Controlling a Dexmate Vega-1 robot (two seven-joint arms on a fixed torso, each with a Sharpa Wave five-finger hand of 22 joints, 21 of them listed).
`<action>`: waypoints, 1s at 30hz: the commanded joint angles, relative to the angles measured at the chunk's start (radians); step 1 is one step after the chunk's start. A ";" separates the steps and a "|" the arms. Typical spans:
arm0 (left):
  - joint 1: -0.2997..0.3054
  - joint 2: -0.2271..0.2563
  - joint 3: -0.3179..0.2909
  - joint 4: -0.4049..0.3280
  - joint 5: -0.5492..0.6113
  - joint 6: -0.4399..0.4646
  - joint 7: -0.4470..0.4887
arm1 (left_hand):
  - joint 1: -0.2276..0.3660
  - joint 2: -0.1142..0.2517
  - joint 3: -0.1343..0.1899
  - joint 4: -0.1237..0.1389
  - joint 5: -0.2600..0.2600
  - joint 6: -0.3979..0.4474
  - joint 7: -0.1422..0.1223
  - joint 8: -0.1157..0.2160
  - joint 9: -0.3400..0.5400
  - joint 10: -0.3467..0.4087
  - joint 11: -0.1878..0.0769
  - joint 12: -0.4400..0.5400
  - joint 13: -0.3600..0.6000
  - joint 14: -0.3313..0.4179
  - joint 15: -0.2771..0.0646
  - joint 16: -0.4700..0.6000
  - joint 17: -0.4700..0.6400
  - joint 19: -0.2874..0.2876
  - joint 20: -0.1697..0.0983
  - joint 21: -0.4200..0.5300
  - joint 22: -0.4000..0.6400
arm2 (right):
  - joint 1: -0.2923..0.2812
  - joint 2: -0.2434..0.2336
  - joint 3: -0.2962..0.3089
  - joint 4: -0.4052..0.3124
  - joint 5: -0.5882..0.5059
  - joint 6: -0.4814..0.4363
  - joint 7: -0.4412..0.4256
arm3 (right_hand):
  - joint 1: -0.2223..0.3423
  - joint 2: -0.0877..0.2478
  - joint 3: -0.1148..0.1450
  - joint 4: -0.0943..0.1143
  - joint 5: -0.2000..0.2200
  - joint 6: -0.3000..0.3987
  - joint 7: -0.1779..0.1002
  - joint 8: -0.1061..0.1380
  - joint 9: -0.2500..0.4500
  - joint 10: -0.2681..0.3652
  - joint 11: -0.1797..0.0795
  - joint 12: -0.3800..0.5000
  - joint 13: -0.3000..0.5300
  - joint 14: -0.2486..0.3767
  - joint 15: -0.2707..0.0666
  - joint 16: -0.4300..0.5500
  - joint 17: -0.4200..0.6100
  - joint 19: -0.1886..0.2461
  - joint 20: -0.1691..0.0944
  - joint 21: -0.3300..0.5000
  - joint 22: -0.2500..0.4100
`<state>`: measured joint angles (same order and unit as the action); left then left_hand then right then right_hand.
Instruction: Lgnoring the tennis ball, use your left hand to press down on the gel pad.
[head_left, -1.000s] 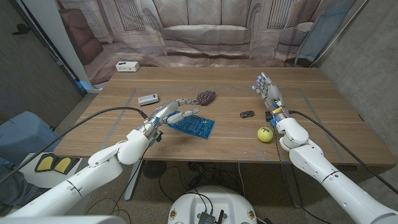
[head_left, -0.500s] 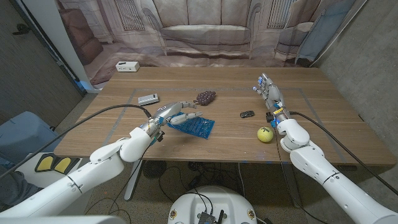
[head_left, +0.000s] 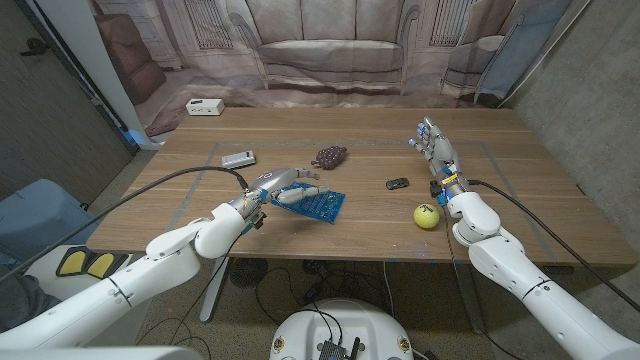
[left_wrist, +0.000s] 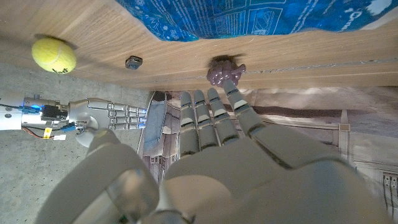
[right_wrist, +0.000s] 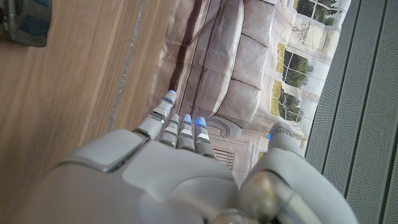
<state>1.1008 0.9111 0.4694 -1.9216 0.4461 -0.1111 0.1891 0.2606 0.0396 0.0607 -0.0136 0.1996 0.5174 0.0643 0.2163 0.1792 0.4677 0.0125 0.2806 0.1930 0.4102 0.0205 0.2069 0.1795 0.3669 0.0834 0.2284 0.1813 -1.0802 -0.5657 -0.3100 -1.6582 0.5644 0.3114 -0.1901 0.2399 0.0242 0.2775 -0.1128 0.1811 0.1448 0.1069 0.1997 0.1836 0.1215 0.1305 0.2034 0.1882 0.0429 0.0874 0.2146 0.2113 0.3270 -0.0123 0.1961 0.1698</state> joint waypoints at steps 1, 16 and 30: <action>-0.011 0.027 0.021 -0.003 -0.004 0.019 -0.051 | -0.007 0.002 -0.006 0.001 -0.001 -0.002 0.005 -0.003 0.004 -0.003 0.006 -0.007 0.005 -0.006 -0.001 -0.004 0.001 -0.004 -0.007 -0.004 0.003 | 0.000 -0.002 0.003 -0.005 -0.002 -0.007 0.000 | -0.002 0.006 0.001 -0.003 0.000 0.005 0.001 -0.002 0.004 0.007 -0.002 -0.002 0.004 0.003 0.000 0.001 0.004 -0.001 0.000 -0.001 0.002; -0.059 0.035 0.069 -0.001 0.025 0.045 -0.137 | -0.022 0.008 -0.010 0.010 0.000 0.001 0.010 -0.007 0.004 0.002 0.008 -0.012 0.005 -0.007 0.002 -0.007 0.002 -0.003 -0.008 -0.007 0.002 | 0.021 -0.006 0.000 0.006 0.005 -0.024 0.012 | -0.003 0.008 -0.001 -0.003 0.000 0.005 0.000 -0.003 0.004 0.008 -0.001 -0.002 0.004 0.004 -0.001 0.001 0.005 -0.002 0.001 -0.002 0.002; -0.074 0.028 0.097 0.009 0.108 0.074 -0.107 | -0.034 0.010 -0.015 0.016 0.001 0.005 0.010 -0.008 0.005 0.005 0.004 -0.016 0.005 -0.008 0.000 -0.009 0.003 -0.004 -0.015 -0.010 0.002 | 0.011 -0.019 0.010 -0.011 0.009 -0.037 0.003 | -0.004 0.009 -0.003 -0.003 0.000 0.006 0.000 -0.003 0.004 0.008 -0.001 -0.002 0.004 0.003 0.000 0.000 0.005 -0.002 0.002 -0.002 0.002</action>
<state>1.0463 0.9478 0.5420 -1.9335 0.5156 -0.0431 0.0732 0.2316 0.0476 0.0481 -0.0009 0.1998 0.5179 0.0717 0.2089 0.1791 0.4643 0.0161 0.2652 0.1929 0.4036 0.0210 0.1993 0.1794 0.3606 0.0772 0.2207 0.1814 -1.0621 -0.5752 -0.3083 -1.6566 0.5693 0.2850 -0.1808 0.2347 0.0294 0.2775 -0.1128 0.1811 0.1447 0.1070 0.1997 0.1836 0.1215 0.1304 0.2034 0.1881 0.0428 0.0873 0.2146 0.2113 0.3269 -0.0123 0.1961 0.1698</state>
